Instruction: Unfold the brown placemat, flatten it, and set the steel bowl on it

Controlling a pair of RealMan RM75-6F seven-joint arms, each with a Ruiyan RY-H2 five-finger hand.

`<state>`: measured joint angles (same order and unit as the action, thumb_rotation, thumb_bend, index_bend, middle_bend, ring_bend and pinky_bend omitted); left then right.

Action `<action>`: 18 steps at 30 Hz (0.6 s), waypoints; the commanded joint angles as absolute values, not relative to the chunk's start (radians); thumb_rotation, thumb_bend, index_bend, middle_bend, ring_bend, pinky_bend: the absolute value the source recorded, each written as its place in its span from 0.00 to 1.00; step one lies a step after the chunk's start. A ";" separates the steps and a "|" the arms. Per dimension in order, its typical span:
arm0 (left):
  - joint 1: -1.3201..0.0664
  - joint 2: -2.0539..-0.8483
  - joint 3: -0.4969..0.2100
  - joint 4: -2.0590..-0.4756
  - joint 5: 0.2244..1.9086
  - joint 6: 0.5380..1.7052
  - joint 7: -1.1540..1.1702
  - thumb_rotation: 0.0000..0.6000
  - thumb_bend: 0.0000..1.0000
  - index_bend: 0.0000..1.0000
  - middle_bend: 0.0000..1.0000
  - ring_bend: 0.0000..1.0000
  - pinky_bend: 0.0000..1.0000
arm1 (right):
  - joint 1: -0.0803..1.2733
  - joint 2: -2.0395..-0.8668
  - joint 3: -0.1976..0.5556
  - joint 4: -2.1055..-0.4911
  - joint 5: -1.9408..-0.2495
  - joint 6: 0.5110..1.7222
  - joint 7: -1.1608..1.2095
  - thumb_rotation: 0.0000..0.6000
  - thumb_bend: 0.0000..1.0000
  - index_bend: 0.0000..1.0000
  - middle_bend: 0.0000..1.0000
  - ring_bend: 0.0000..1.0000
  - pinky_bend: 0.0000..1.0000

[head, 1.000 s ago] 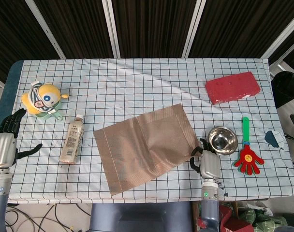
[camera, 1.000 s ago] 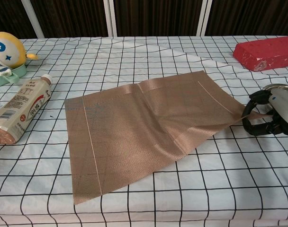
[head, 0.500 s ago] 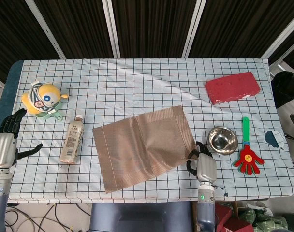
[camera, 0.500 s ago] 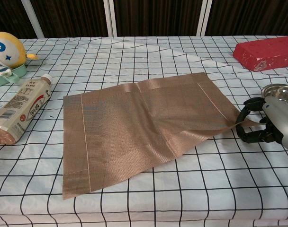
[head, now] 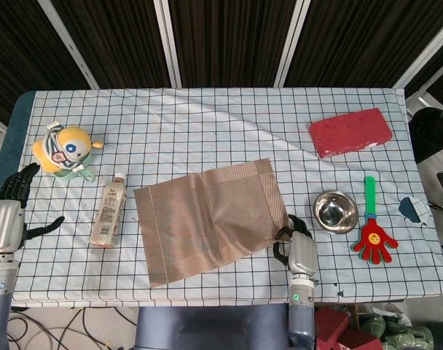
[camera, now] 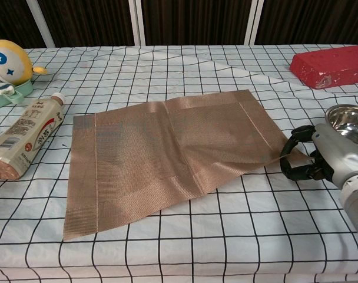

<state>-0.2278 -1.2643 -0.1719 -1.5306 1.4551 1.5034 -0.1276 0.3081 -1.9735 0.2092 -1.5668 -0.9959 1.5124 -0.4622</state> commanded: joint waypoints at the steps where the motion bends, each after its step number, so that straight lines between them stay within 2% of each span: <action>1: -0.227 -1.264 -0.172 -1.531 1.455 1.505 -0.129 1.00 0.01 0.06 0.05 0.07 0.10 | 0.306 -1.973 0.205 -1.565 -1.000 1.507 -0.469 1.00 0.49 0.54 0.09 0.07 0.21; 4: -0.227 -1.263 -0.173 -1.532 1.454 1.506 -0.129 1.00 0.01 0.06 0.05 0.07 0.10 | 0.304 -1.967 0.201 -1.567 -1.007 1.502 -0.482 1.00 0.36 0.25 0.05 0.05 0.21; 7: -0.226 -1.263 -0.172 -1.533 1.453 1.506 -0.127 1.00 0.01 0.06 0.05 0.07 0.10 | 0.301 -1.958 0.200 -1.570 -1.019 1.499 -0.489 1.00 0.26 0.09 0.03 0.04 0.21; 9: -0.226 -1.264 -0.171 -1.534 1.453 1.507 -0.125 1.00 0.01 0.06 0.05 0.07 0.10 | 0.299 -1.949 0.203 -1.575 -1.023 1.497 -0.490 1.00 0.21 0.02 0.01 0.03 0.20; 12: -0.225 -1.265 -0.171 -1.536 1.453 1.508 -0.121 1.00 0.01 0.06 0.05 0.07 0.10 | 0.296 -1.932 0.205 -1.584 -1.034 1.496 -0.493 1.00 0.16 0.00 0.00 0.03 0.20; 18: -0.224 -1.267 -0.167 -1.543 1.452 1.507 -0.107 1.00 0.01 0.06 0.04 0.07 0.10 | 0.289 -1.876 0.203 -1.603 -1.076 1.511 -0.509 1.00 0.13 0.00 0.00 0.02 0.20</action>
